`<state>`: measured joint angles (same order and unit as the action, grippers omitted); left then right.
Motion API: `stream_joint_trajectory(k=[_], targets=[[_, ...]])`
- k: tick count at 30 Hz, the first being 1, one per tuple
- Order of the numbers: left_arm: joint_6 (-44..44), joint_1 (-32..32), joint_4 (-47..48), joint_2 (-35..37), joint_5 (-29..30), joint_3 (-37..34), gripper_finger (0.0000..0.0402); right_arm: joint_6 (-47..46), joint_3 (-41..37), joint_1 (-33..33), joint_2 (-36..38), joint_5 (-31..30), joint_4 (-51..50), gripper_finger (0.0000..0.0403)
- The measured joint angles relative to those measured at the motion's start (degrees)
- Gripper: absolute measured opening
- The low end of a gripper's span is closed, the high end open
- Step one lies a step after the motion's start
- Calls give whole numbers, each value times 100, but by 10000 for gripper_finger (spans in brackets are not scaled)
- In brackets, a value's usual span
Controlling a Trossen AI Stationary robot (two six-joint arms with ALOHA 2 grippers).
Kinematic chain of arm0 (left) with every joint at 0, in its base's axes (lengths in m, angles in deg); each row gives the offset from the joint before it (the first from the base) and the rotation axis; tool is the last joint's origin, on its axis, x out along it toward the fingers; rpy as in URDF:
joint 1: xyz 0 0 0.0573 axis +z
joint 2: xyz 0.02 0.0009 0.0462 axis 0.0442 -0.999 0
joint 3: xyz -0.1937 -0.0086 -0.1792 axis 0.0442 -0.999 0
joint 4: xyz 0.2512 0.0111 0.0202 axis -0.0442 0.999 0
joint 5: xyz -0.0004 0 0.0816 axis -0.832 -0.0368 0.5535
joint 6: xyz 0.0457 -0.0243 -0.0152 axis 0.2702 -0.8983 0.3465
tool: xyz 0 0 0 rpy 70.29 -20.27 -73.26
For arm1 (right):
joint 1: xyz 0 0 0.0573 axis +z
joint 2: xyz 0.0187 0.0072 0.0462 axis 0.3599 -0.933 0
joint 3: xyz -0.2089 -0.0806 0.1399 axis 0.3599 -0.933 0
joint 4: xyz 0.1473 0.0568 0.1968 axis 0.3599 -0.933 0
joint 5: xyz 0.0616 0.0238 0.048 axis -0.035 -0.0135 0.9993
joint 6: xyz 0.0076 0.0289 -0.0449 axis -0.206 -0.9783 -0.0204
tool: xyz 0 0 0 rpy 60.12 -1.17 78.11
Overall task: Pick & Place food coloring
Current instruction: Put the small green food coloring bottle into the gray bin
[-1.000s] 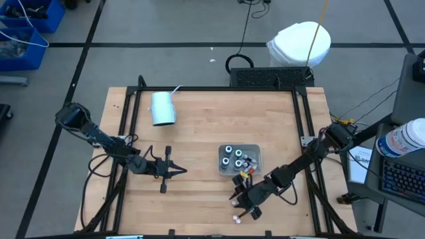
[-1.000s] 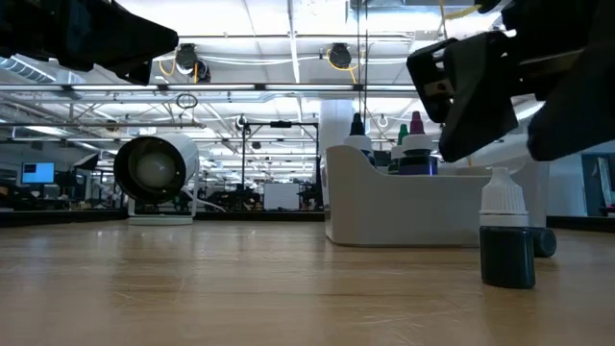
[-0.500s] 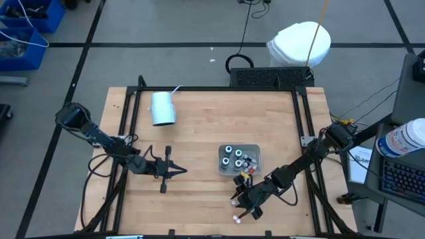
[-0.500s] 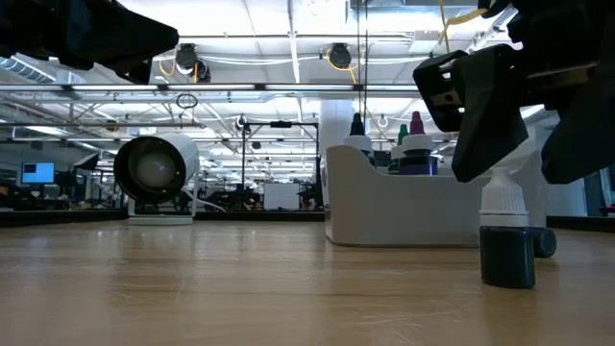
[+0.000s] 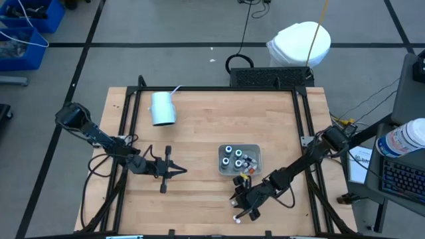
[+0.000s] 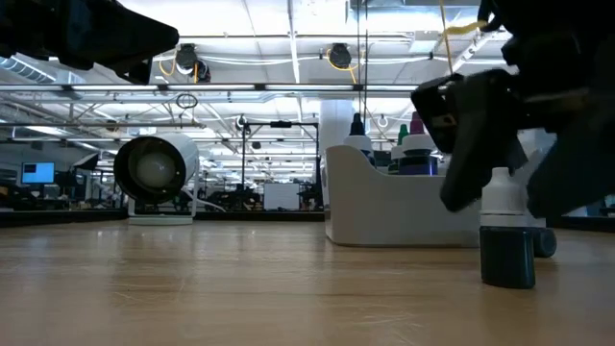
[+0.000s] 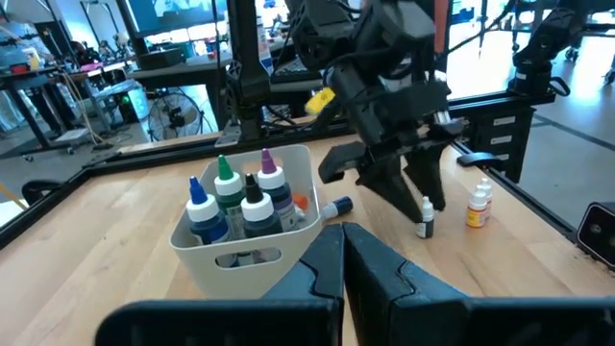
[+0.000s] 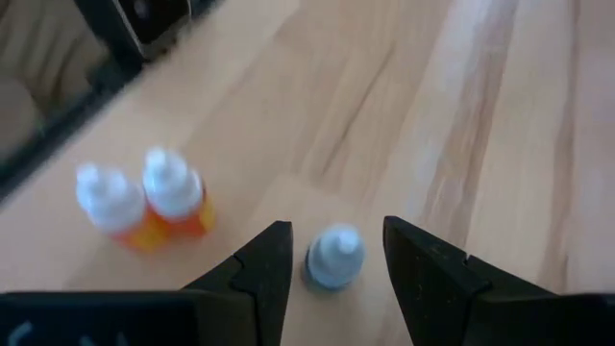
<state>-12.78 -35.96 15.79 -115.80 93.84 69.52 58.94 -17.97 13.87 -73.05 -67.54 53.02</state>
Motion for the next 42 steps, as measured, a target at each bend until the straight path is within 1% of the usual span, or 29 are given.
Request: stream_joint_trajectory(k=[9,14,17,26,31,36,42], targets=[[-15,-1,3,1,-1,0,10,61,11,-7,38,7,-2,153],[-192,-1,3,0,-1,0,10,60,11,-5,38,9,3,148],[-247,-1,4,-1,-2,0,10,-3,11,-5,38,28,2,130],[-249,-1,4,-1,-2,0,10,-42,11,-7,38,33,-2,43],[-249,0,7,1,-2,0,10,16,11,-7,61,33,7,41],[-249,0,20,0,-2,0,10,62,7,-3,505,35,-71,54],[-271,1,20,0,-2,0,10,63,9,0,1571,33,-628,44]])
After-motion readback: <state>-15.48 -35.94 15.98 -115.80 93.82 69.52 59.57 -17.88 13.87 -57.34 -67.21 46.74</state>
